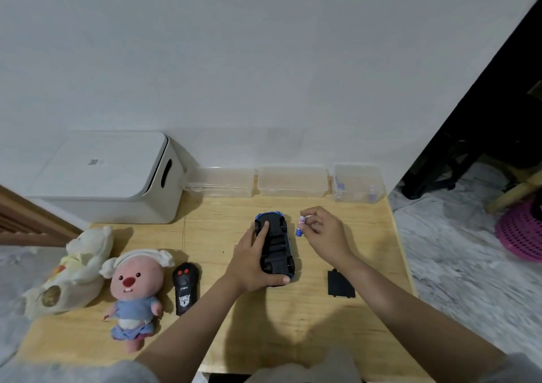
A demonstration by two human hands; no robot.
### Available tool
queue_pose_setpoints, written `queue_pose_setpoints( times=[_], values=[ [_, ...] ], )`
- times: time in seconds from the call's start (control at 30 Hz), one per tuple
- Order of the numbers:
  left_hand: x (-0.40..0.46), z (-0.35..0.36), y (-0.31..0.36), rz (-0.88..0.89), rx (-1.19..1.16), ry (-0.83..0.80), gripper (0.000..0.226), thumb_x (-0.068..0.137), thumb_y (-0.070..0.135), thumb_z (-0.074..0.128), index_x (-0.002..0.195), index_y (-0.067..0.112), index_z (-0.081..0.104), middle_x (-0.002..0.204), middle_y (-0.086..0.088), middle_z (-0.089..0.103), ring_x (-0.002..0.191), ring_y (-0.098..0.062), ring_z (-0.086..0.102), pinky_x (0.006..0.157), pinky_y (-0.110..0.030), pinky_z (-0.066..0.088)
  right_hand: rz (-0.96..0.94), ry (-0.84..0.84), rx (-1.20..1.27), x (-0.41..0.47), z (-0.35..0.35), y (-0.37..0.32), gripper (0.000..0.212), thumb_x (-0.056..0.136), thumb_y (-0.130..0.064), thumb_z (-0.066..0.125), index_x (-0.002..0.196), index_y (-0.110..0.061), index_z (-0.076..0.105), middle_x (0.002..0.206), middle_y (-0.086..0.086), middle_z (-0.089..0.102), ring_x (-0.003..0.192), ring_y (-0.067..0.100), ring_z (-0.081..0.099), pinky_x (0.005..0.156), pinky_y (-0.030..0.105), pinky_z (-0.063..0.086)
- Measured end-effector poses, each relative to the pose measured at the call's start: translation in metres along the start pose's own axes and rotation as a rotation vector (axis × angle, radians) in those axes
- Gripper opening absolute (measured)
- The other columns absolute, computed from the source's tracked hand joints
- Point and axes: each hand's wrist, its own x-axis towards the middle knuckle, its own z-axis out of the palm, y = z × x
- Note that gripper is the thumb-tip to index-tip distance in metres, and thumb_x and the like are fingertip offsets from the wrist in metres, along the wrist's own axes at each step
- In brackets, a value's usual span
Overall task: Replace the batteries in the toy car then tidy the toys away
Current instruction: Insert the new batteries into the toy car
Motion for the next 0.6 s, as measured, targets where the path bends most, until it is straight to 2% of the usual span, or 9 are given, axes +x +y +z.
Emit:
queue_pose_setpoints(
  times=[0.1,0.2,0.3,0.43,0.6],
  values=[
    [0.002,0.002,-0.006,0.01,0.045,0.028,0.144,0.035,0.095,0.053,0.148,0.036,-0.014,0.159,-0.006,-0.001,0.146,-0.019,-0.003,0.117,-0.049,0.012,0.005,-0.059,0.017,0.002,0.014,-0.007,0.018,0.083,-0.012,0.07,0.095,-0.024,0.064,0.082,0.001,0.07,0.079,0.005,0.068,0.071,0.012,0.052],
    [0.002,0.004,-0.009,0.021,0.065,0.066,0.144,0.036,0.094,0.053,0.148,0.033,-0.013,0.158,-0.005,0.006,0.146,-0.02,0.005,0.116,-0.048,0.015,-0.001,-0.102,-0.011,0.004,0.022,-0.008,0.019,0.082,-0.011,0.07,0.092,-0.025,0.063,0.08,-0.006,0.071,0.076,0.0,0.068,0.071,0.014,0.052],
    [0.0,0.001,-0.011,0.018,0.049,0.057,0.134,0.044,0.09,0.054,0.148,0.037,-0.01,0.159,-0.005,0.005,0.146,-0.022,0.004,0.115,-0.052,0.013,-0.025,-0.125,-0.08,0.007,0.027,-0.007,0.02,0.083,-0.01,0.069,0.089,-0.027,0.061,0.08,-0.008,0.07,0.077,0.0,0.067,0.073,0.017,0.052],
    [-0.005,-0.008,-0.014,0.023,0.032,-0.002,0.123,0.051,0.084,0.054,0.146,0.043,-0.011,0.159,-0.001,0.0,0.145,-0.024,0.003,0.116,-0.053,0.011,-0.097,-0.136,-0.199,0.009,0.029,-0.004,0.013,0.081,-0.013,0.071,0.089,-0.021,0.064,0.084,-0.003,0.068,0.083,0.01,0.066,0.078,0.025,0.055],
    [-0.005,-0.01,-0.016,0.002,0.029,0.0,0.123,0.046,0.083,0.06,0.141,0.053,-0.011,0.159,-0.001,0.001,0.145,-0.024,0.002,0.116,-0.053,0.011,-0.116,-0.142,-0.224,0.009,0.032,-0.009,0.013,0.078,-0.013,0.075,0.085,-0.02,0.066,0.079,-0.005,0.068,0.079,0.008,0.066,0.074,0.02,0.054]
  ],
)
